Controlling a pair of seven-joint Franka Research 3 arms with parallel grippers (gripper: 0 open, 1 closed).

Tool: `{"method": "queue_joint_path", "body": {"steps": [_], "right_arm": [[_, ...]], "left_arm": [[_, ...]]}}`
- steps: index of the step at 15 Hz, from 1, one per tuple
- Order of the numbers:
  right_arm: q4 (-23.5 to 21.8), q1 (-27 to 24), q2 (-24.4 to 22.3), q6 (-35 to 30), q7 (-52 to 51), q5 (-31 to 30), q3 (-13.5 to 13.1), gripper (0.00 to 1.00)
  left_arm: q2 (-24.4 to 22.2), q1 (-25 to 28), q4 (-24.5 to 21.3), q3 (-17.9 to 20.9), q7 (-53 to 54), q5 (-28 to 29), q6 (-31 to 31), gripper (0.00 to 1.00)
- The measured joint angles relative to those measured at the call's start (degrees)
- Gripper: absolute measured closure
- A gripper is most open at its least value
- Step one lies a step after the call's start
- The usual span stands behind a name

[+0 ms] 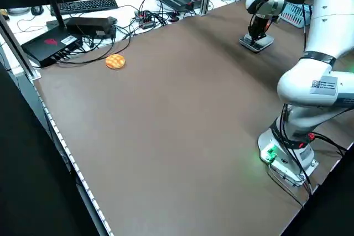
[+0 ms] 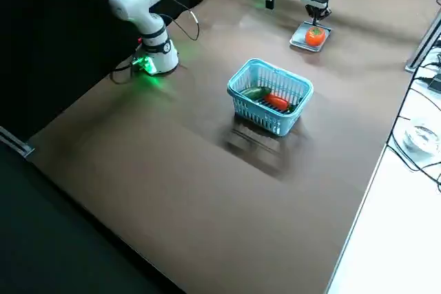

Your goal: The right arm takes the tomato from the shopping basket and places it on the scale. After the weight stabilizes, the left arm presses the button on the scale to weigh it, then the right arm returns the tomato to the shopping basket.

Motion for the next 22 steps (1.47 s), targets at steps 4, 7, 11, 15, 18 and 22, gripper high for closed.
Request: {"method": "queue_joint_path", "body": {"steps": [4,7,11,15,18,22], "right_arm": [[0.0,0.0,0.0,-0.2,0.0,0.0,0.0,0.00],[0.0,0.0,0.0,-1.1,0.0,0.0,0.0,0.00],[0.0,0.0,0.0,-1.2,0.0,0.0,0.0,0.00],[0.0,0.0,0.0,-1.2,0.0,0.0,0.0,0.00],[0.0,0.0,0.0,-1.2,0.0,0.0,0.0,0.01],[0.0,0.0,0.0,-1.3,0.0,0.0,0.0,0.01]], "left_arm": [[0.2,-0.2,0.0,0.0,-0.1,0.0,0.0,0.99],[0.4,-0.2,0.0,0.0,-0.1,0.0,0.1,0.99],[0.6,-0.2,0.0,0.1,-0.1,0.0,0.1,0.99],[0.6,-0.2,0.0,0.1,-0.1,0.0,0.1,0.99],[0.7,-0.2,0.0,0.1,-0.6,0.1,0.1,0.99],[0.7,-0.5,0.0,0.1,-1.8,1.7,0.1,0.99]]}}
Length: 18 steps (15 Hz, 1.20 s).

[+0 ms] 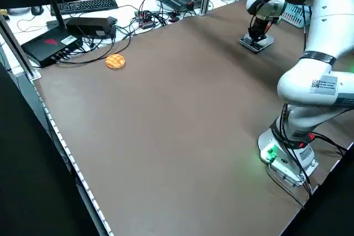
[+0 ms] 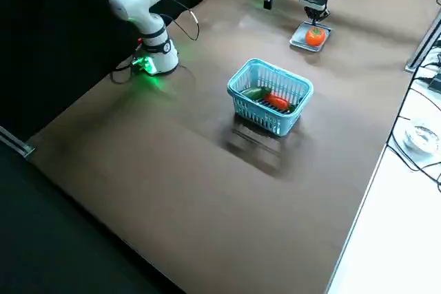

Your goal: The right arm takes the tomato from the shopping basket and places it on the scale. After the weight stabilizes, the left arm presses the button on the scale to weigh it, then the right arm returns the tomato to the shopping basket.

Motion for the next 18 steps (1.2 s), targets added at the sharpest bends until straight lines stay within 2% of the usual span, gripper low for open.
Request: {"method": "queue_joint_path", "body": {"steps": [18], "right_arm": [[0.0,0.0,0.0,-0.1,0.0,0.0,0.0,0.01]], "left_arm": [[-0.4,0.6,1.0,0.8,-0.5,0.3,0.1,0.99]]}}
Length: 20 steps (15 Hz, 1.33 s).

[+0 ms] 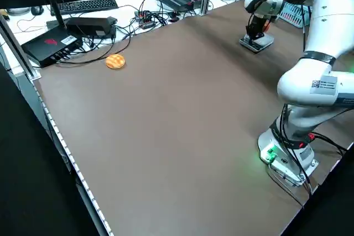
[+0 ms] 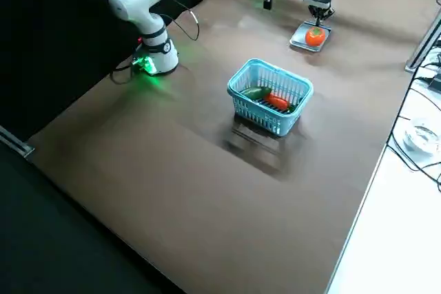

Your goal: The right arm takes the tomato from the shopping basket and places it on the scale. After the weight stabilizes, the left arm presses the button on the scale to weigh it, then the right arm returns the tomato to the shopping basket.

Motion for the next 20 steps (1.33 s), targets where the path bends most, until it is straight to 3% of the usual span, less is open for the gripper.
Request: {"method": "queue_joint_path", "body": {"steps": [6,13,16,19,20], "right_arm": [[0.0,0.0,0.0,0.0,0.0,0.0,0.0,0.00],[0.0,0.0,0.0,-0.1,0.0,0.0,-0.1,0.00],[0.0,0.0,0.1,-0.2,0.0,0.0,-0.1,0.00],[0.0,-0.1,0.1,-0.2,0.0,0.0,-0.1,0.01],[0.0,-0.1,0.1,-0.2,0.0,0.0,-0.1,0.01]], "left_arm": [[-6.6,2.3,1.0,0.2,-0.1,0.2,-8.2,0.99],[-16.0,9.2,1.1,0.1,0.0,0.3,-16.9,0.99],[-18.6,12.2,1.1,0.0,0.0,0.3,-20.6,0.92],[-21.5,15.3,1.1,-0.1,0.0,0.3,-27.1,0.66],[-22.1,16.1,1.1,-0.1,0.0,0.3,-28.5,0.65]]}}
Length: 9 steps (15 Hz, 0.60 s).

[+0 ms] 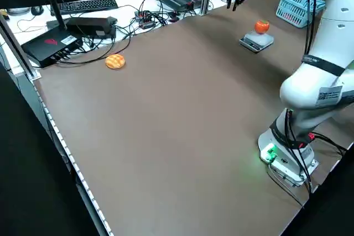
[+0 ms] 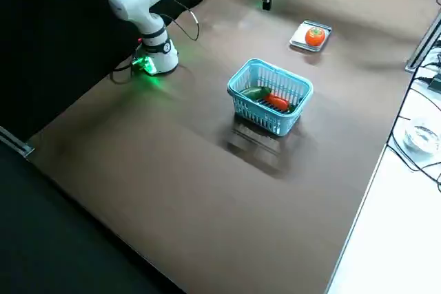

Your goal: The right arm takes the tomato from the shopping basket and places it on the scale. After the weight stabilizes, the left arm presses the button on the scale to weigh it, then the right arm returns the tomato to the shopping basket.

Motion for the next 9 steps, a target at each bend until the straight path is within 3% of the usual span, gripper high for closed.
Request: {"method": "queue_joint_path", "body": {"steps": [4,9], "right_arm": [[0.0,0.0,0.0,0.0,0.0,0.0,0.0,0.00],[0.0,0.0,0.0,0.0,0.0,0.0,0.0,0.00]], "left_arm": [[-2.0,2.4,0.0,0.0,0.1,0.0,-4.4,0.49],[-4.0,4.4,0.0,0.0,0.1,0.0,-8.8,0.06]]}}
